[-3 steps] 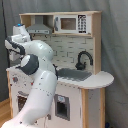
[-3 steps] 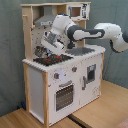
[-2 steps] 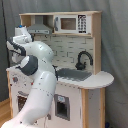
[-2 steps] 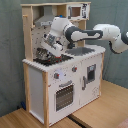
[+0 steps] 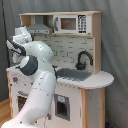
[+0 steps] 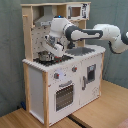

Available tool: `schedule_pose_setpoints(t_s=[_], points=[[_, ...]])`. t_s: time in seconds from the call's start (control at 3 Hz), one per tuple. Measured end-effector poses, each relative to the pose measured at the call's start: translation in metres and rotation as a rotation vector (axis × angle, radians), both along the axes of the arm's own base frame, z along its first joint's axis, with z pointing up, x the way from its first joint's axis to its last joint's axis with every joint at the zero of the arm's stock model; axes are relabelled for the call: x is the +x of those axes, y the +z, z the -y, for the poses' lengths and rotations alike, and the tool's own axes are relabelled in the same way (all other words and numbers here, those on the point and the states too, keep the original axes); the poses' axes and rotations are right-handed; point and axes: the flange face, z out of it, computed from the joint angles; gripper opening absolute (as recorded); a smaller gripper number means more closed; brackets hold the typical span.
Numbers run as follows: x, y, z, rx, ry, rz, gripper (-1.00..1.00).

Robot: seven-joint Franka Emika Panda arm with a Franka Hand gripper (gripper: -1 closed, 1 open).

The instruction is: Play with the kitchen

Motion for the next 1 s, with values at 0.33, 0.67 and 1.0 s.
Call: schedule_pose_setpoints(t_s=[0.33, 0.67, 1.0], points=[[-0.001, 0.0, -0.001, -0.002, 0.002, -0.001, 1.0], [-0.018, 0.013, -0.003, -0.075, 0.037, 0.031, 1.0], [-0.035, 0.047, 0.008, -0.151, 0.041, 0.084, 1.0]])
